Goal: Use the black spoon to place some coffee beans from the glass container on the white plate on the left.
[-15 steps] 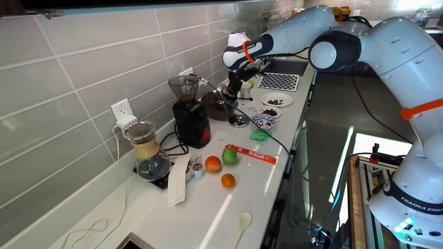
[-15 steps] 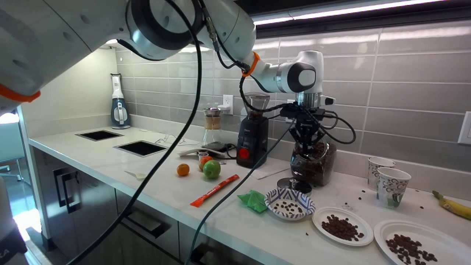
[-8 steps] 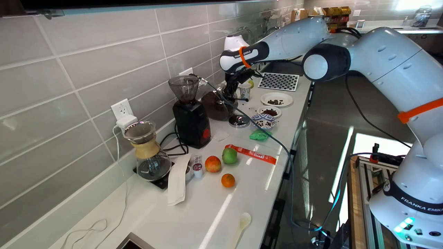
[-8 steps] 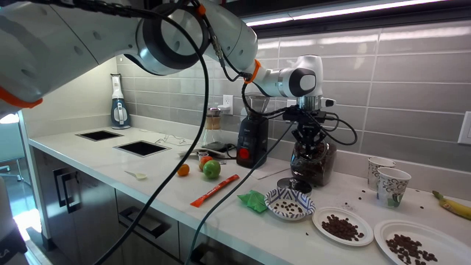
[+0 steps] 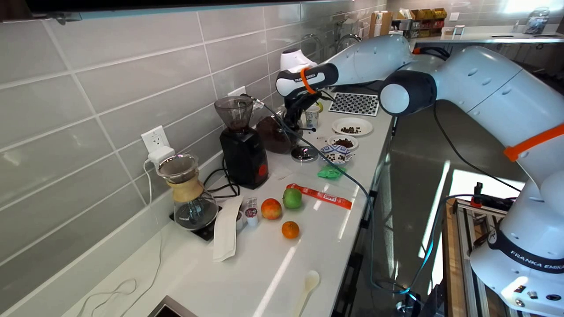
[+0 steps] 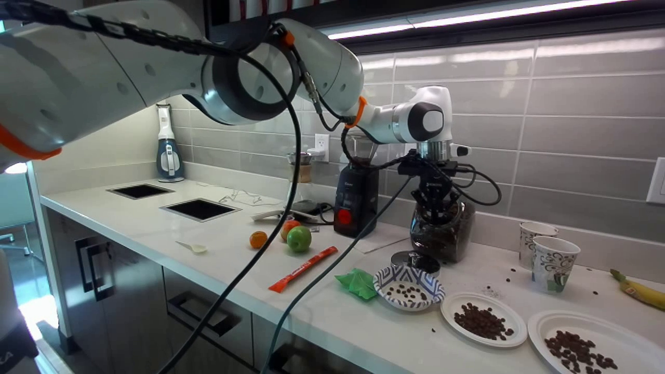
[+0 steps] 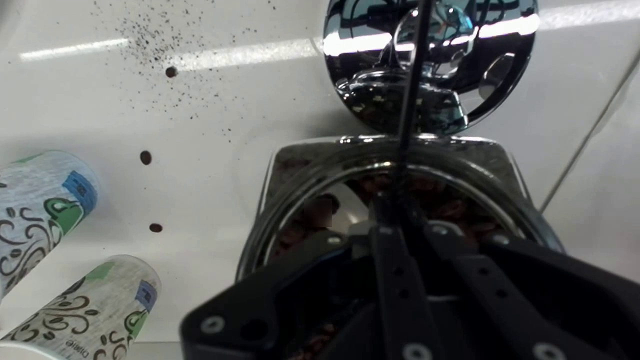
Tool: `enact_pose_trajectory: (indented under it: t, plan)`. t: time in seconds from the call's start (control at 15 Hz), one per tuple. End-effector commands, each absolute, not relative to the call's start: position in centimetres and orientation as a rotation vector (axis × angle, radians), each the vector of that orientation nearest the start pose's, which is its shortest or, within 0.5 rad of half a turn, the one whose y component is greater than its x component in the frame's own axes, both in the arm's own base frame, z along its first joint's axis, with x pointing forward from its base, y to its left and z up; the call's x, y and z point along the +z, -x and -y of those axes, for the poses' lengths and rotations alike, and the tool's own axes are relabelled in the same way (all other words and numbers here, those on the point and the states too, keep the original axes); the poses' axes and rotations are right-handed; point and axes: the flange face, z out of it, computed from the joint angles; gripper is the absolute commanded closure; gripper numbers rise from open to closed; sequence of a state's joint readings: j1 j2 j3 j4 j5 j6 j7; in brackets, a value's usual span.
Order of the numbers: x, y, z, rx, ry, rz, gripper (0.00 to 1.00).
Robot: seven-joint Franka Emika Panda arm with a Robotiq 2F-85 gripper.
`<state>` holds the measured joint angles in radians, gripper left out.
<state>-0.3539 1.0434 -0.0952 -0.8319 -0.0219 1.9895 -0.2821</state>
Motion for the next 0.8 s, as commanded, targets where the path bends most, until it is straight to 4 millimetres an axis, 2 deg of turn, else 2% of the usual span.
enact_pose_trajectory:
  t: [0.0, 0.27, 0.73]
  plan:
    - [28.1, -74.2, 31.6, -0.046, 3.252, -0.222, 0.99]
    - [28.2, -74.3, 31.7, -0.047, 3.188, -0.286, 0.99]
    - [29.5, -74.4, 32.7, -0.193, 3.037, -0.523, 0.99]
